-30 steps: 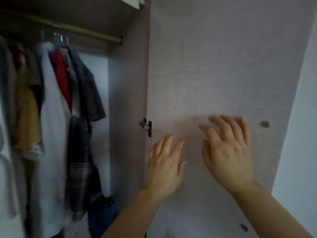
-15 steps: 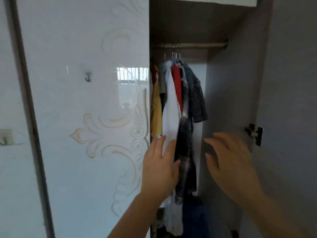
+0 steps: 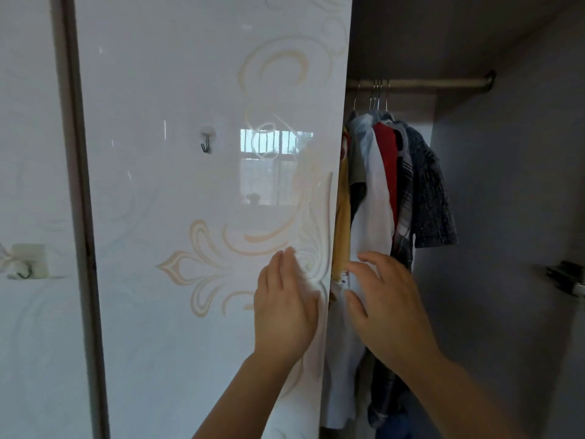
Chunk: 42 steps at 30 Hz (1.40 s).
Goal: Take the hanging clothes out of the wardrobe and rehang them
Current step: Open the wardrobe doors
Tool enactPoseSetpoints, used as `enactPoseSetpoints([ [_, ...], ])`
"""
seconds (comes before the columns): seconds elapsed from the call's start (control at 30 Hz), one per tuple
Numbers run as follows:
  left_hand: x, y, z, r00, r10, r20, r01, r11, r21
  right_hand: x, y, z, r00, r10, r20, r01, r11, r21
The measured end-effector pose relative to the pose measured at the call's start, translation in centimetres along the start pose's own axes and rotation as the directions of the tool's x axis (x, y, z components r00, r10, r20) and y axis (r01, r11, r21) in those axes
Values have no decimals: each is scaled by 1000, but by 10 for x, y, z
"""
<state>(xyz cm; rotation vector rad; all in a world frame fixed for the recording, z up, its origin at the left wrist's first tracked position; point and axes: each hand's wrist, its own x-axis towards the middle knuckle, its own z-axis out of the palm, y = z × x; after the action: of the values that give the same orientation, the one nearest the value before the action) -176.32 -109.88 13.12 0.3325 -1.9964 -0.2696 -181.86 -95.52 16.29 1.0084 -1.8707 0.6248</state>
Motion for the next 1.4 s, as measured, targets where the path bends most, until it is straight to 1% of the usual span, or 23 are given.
enactPoseSetpoints([
  [0.1, 7, 20, 9, 998, -38, -48, 33, 995, -97, 5, 3, 10, 1000, 19, 1, -19, 1000, 9],
  [0.27, 7, 36, 16, 986, -143, -82, 130, 980, -148, 7, 12, 7, 999, 7, -50, -6, 1000, 20],
  [0.37, 7, 39, 4, 981, -196, -5, 190, 956, -225, 7, 11, 1, 1000, 9, -25, -8, 999, 35],
  [0.4, 5, 41, 0, 980, -197, -8, 190, 954, -234, 7, 10, -2, 1000, 11, -21, -10, 999, 50],
  [0.47, -6, 47, -13, 980, -195, -46, 181, 959, -217, 4, 5, -15, 1000, 2, -11, 0, 995, 101],
  [0.53, -14, 49, -22, 975, -218, -51, 201, 950, -238, 3, -1, -19, 1000, -19, -21, 22, 992, 122],
  [0.6, -16, 45, -26, 976, -213, -48, 193, 945, -266, 5, -6, -19, 999, -40, -30, 44, 987, 156],
  [0.77, -33, 55, -61, 972, -213, -102, 179, 945, -272, 11, -25, -37, 991, -133, -8, 127, 925, 359],
  [0.87, -45, 52, -85, 972, -199, -124, 166, 957, -237, 18, -40, -43, 986, -166, -14, 154, 877, 456],
  [1.0, -59, 49, -120, 976, -174, -131, 142, 964, -224, 24, -64, -49, 970, -241, -18, 203, 770, 605],
  [1.07, -67, 47, -137, 977, -171, -132, 142, 970, -199, 22, -79, -51, 954, -295, -46, 250, 706, 662],
  [1.17, -78, 39, -164, 977, -156, -146, 139, 983, -121, 14, -108, -56, 940, -330, -89, 283, 607, 742],
  [1.3, -96, 26, -199, 976, -164, -144, 152, 984, -88, 12, -147, -59, 913, -355, -203, 373, 522, 767],
  [1.33, -101, 25, -207, 974, -148, -170, 146, 989, -27, 12, -156, -59, 905, -357, -232, 397, 509, 764],
  [1.37, -107, 24, -215, 969, -106, -223, 126, 989, 76, 12, -165, -59, 897, -359, -257, 416, 494, 763],
  [1.4, -112, 21, -223, 959, -30, -283, 89, 976, 198, 12, -176, -59, 892, -358, -275, 428, 478, 767],
])
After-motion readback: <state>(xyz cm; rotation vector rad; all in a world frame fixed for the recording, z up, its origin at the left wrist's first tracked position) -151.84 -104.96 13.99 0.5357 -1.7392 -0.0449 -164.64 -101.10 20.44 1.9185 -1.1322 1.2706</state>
